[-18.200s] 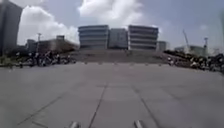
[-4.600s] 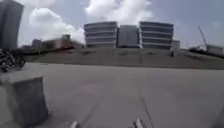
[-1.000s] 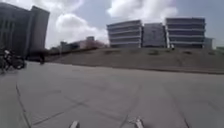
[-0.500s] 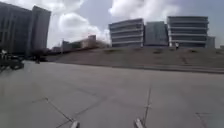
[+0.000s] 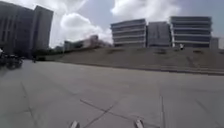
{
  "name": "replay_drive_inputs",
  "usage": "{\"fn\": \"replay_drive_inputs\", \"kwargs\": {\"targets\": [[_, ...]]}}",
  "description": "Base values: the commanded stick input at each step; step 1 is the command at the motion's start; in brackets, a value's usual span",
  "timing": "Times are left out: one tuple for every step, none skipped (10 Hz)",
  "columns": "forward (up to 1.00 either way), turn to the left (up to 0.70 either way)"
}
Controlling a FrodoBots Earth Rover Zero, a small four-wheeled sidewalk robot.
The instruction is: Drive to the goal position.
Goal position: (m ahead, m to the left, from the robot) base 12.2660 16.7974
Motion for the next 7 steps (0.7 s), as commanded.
{"fn": "replay_drive_inputs", "kwargs": {"targets": [[0.85,0.00],[0.85,0.00],[0.85,0.00],[0.85,0.00],[0.85,0.00],[0.85,0.00],[0.85,0.00]]}}
